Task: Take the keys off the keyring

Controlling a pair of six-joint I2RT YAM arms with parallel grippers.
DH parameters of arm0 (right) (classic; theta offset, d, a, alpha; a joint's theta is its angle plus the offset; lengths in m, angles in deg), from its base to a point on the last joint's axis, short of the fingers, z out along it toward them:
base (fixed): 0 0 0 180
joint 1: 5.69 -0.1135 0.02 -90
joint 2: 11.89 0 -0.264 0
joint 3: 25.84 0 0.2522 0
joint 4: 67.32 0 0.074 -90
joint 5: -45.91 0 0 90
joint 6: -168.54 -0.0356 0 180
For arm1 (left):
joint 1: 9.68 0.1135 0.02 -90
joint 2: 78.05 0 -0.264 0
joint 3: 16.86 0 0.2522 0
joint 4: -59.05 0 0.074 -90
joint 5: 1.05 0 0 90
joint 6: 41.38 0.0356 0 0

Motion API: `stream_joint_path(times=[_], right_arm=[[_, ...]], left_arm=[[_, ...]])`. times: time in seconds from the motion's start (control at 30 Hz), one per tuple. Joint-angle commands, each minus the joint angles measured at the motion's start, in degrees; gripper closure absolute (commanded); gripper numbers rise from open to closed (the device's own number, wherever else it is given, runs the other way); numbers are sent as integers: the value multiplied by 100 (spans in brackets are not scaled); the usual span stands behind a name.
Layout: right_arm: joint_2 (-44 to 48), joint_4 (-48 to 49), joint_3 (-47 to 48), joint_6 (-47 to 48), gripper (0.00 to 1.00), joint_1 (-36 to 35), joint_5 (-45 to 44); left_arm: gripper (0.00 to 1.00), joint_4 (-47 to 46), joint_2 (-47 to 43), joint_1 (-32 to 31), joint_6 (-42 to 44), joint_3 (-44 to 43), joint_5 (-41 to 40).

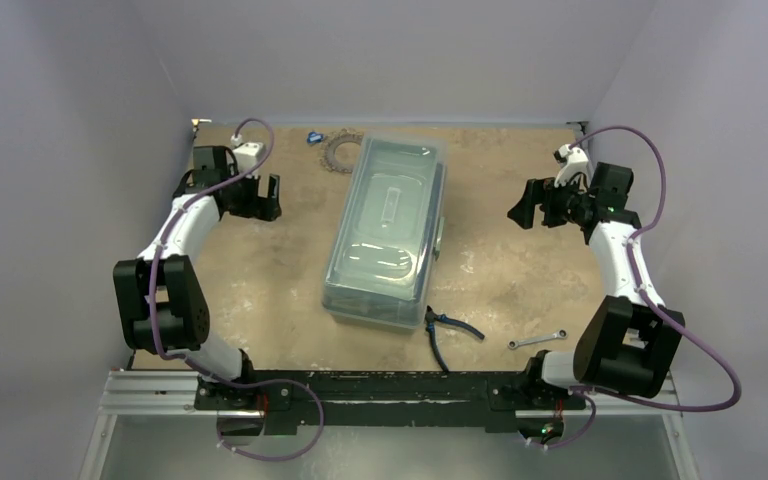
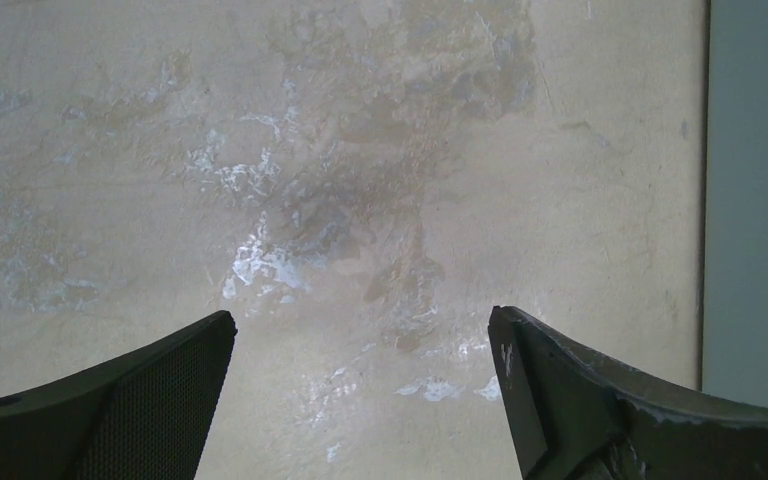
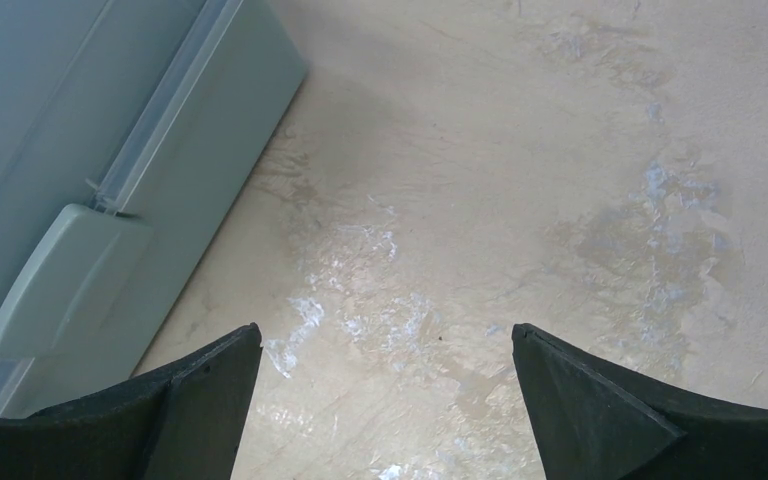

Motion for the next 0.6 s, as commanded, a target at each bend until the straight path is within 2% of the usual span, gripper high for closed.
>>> stream_joint_path(times=[0.0, 0.17, 0.33, 0.47, 0.57], right_arm=[[259, 78, 3, 98, 1, 38, 113], [430, 109, 10, 64, 1, 37, 233], [567, 132, 47, -4, 1, 36, 344], [782, 237, 27, -60, 1, 35, 434], [851, 312, 53, -192, 1, 30, 426]], left_arm=[[1, 544, -172, 25, 933, -363, 259], [1, 1293, -490, 24, 2346, -74, 169], [1, 2124, -761, -4, 3454, 296, 657], [1, 2623, -977, -241, 4000, 559, 1272], [1, 2299, -1198, -948, 3808, 929, 962]])
